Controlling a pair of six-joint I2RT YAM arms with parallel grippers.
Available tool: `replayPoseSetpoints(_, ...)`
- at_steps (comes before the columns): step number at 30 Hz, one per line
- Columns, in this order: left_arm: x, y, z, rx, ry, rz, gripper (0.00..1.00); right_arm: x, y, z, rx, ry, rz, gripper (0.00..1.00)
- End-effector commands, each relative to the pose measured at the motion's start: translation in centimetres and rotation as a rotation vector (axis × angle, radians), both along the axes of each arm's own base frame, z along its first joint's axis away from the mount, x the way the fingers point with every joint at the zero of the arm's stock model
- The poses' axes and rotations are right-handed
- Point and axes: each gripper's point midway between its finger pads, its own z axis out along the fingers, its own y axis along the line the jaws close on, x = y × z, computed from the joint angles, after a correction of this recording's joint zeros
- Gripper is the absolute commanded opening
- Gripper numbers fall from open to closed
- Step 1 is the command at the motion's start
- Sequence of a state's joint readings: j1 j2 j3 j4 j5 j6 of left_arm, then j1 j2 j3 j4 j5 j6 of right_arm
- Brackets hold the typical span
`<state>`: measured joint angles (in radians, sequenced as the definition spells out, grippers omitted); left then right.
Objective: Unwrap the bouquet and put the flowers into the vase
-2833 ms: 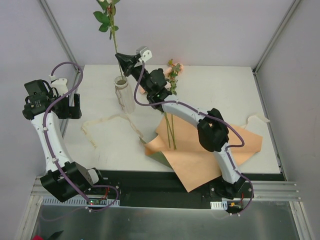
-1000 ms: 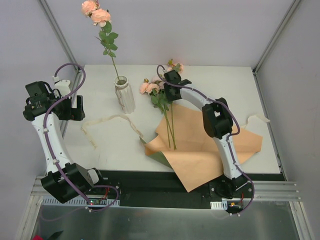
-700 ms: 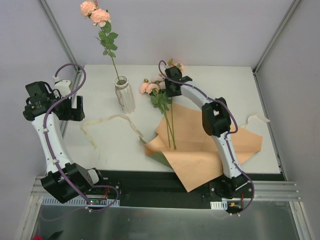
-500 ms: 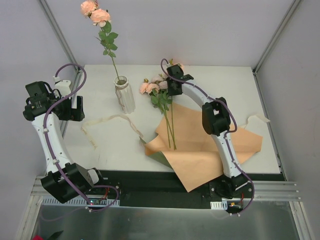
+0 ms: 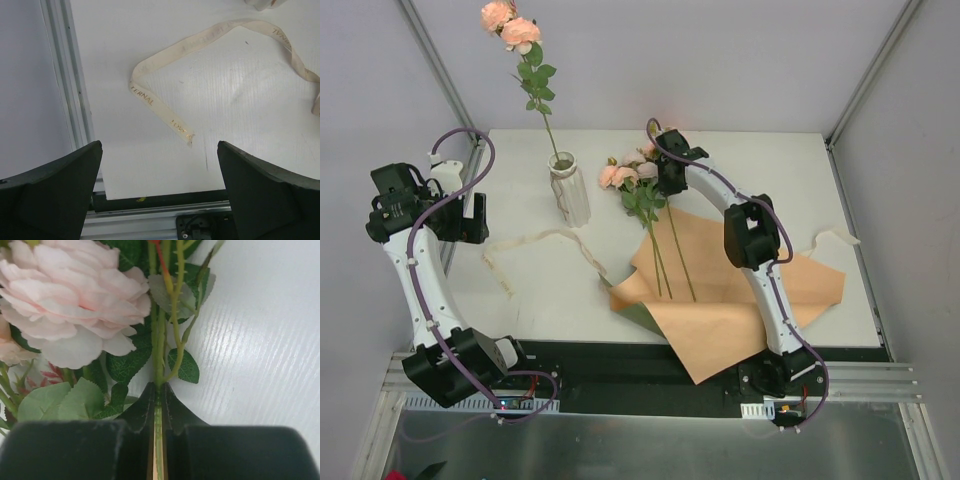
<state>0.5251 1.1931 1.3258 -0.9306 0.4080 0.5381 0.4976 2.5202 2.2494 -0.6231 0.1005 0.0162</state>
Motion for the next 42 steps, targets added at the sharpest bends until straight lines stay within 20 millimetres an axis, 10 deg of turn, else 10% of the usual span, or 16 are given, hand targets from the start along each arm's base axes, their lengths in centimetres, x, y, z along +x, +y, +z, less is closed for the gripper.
replayPoseSetpoints(1, -1.0, -0.4, 0.7, 0.025, -0.013, -0.018, 0.99, -0.2, -0.1, 4.1, 0.052, -0.042, -0.044, 0.01)
replayPoseSetpoints(11, -1.2, -1.1, 1.3, 0.01, -0.033, -0.036, 0.99, 0.7, -0.5, 24.1, 0.256, -0.459, -0.099, 0.01)
replayPoseSetpoints(20, -1.3, -1.7, 2.2, -0.012, -0.058, -0.04, 0.99, -5.4, 1.5, 40.5, 0.466, -0.84, 0.035, 0.01)
replayPoseSetpoints(33, -1.7, -2.2, 3.0, -0.013, -0.081, -0.045, 0.99, -15.8, 11.9, 53.4, 0.739, -1.295, 0.473, 0.0)
replayPoseSetpoints(35, -1.7, -2.2, 3.1, -0.014, -0.086, -0.04, 0.99, -17.1, 13.2, 53.0, 0.808, -1.398, 0.525, 0.01)
replayPoseSetpoints(42, -1.7, -2.2, 3.0, -0.026, -0.08, -0.029, 0.99, -21.8, 13.5, 62.7, 1.032, -1.694, 0.533, 0.0)
